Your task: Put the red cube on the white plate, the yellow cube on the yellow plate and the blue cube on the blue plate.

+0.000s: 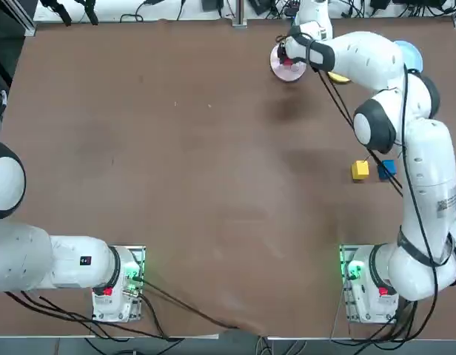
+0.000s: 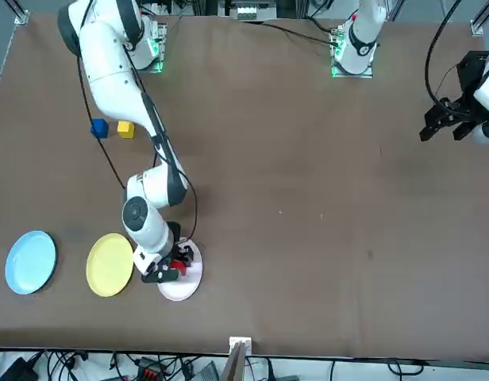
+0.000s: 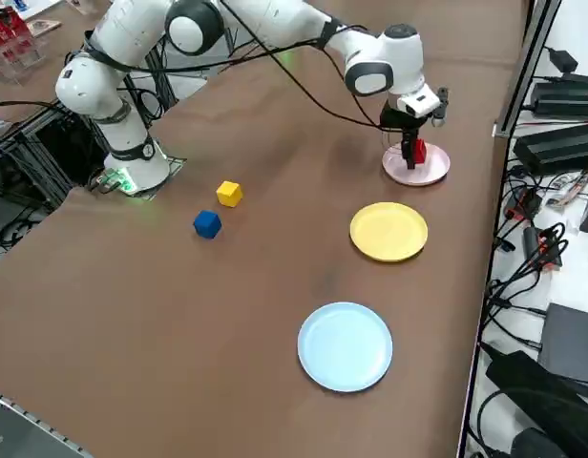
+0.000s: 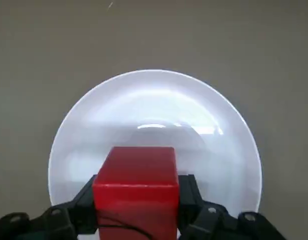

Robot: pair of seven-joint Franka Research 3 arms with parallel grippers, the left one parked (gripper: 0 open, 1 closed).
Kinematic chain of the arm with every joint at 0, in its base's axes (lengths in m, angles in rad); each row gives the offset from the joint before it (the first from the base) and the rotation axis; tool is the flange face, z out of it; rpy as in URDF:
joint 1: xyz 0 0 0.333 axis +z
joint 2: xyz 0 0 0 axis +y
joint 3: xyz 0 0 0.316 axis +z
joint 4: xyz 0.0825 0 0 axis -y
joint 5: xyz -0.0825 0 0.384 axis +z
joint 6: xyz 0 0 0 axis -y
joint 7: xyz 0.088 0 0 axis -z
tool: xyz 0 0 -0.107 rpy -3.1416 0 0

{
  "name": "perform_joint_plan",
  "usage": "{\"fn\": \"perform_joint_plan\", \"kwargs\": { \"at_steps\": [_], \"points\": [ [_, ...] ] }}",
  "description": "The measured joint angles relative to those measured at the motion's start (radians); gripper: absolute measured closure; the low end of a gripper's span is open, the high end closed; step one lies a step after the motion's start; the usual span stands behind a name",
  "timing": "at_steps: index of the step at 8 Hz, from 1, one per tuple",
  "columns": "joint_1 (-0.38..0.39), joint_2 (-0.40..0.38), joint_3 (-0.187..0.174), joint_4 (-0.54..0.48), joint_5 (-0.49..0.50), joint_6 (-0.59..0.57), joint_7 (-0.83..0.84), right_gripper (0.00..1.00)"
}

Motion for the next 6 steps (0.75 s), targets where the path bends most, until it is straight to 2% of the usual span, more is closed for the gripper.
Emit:
{"fn": "perform_joint_plan", "kwargs": {
  "at_steps": [1,3,6],
  "points": [
    [0.001,0.0,0.0,0.004,0.0,0.0,-0.002,0.26],
    [0.002,-0.001,0.0,0.011,0.0,0.0,-0.006,0.0],
    [-0.002,-0.008,-0.003,0.023,0.0,0.0,-0.006,0.0]
  ]
}}
